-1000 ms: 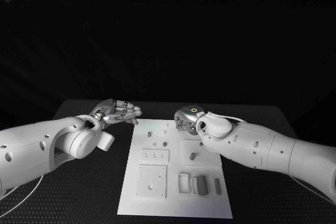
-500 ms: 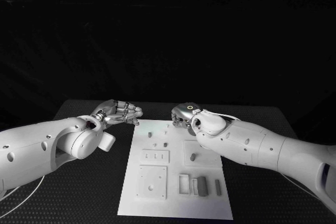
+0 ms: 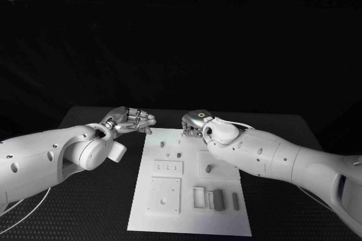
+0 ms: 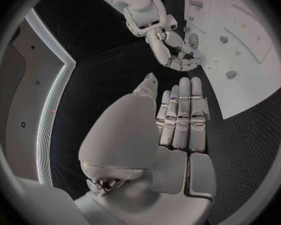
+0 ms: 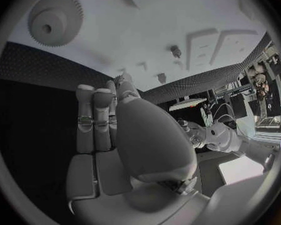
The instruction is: Assemble the parts on the task board
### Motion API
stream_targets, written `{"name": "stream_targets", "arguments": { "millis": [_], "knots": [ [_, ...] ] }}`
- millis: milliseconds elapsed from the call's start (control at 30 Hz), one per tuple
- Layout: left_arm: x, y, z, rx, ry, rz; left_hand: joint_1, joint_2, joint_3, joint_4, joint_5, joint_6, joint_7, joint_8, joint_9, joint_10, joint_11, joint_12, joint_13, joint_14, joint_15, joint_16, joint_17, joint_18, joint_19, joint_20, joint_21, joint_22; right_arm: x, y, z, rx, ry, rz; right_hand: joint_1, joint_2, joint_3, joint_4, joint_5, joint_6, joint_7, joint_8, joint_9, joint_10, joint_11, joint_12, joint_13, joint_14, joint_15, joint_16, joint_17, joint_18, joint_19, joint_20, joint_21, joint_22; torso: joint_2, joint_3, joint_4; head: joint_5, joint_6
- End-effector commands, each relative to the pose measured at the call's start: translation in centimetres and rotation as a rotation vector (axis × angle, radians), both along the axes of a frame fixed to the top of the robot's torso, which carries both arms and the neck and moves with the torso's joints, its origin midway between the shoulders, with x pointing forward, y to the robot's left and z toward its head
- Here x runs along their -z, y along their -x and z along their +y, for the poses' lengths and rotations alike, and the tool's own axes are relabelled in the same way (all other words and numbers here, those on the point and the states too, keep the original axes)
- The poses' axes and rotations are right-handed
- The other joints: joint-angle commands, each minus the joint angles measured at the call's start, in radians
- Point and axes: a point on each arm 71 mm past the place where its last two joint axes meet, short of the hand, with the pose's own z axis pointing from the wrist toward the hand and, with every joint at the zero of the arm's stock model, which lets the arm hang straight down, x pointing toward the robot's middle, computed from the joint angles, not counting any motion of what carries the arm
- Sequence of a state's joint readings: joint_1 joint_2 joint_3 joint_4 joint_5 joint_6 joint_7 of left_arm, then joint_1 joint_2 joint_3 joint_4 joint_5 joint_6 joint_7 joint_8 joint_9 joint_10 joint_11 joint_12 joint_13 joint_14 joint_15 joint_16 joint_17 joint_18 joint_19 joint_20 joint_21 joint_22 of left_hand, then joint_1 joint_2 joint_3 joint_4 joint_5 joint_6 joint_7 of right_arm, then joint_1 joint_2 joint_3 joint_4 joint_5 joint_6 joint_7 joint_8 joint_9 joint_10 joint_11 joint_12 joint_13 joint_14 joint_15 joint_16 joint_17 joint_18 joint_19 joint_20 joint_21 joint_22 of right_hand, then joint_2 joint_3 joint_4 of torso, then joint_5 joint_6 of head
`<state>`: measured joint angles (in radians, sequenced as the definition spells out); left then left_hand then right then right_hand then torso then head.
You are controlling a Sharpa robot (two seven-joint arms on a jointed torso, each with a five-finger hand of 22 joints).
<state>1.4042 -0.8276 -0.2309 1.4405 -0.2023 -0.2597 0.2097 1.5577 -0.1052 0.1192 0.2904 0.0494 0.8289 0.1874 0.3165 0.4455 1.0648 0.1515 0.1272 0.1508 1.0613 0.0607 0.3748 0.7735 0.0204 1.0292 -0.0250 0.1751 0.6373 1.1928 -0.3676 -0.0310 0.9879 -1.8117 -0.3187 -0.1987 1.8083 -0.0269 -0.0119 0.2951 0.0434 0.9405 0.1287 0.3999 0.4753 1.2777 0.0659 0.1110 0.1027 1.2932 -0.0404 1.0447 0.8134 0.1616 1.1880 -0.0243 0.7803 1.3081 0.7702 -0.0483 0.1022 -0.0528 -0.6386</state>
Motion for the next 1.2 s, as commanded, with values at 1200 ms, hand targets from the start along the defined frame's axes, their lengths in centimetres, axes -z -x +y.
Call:
{"name": "stream_targets", "arguments": {
  "millis": [1200],
  "knots": [
    [-1.0,-0.1,-1.0,0.026,0.008,-0.023,-0.008,-0.001,-0.007,-0.001,0.003,0.000,0.001,-0.007,-0.001,0.004,0.004,-0.007,0.000,0.008,0.002,-0.007,0.004,0.009,0.003,-0.009,-0.008,-0.002,0.2,-0.4,1.6,-0.003,0.005,-0.003,-0.001,-0.007,0.011,-0.002,0.003,0.006,-0.001,0.000,0.001,0.007,-0.002,-0.001,0.000,-0.003,-0.008,0.005,0.003,0.100,0.001,-0.008,0.009,0.022,0.004,-0.0008,0.0015,0.017,-0.005]
  ]
}}
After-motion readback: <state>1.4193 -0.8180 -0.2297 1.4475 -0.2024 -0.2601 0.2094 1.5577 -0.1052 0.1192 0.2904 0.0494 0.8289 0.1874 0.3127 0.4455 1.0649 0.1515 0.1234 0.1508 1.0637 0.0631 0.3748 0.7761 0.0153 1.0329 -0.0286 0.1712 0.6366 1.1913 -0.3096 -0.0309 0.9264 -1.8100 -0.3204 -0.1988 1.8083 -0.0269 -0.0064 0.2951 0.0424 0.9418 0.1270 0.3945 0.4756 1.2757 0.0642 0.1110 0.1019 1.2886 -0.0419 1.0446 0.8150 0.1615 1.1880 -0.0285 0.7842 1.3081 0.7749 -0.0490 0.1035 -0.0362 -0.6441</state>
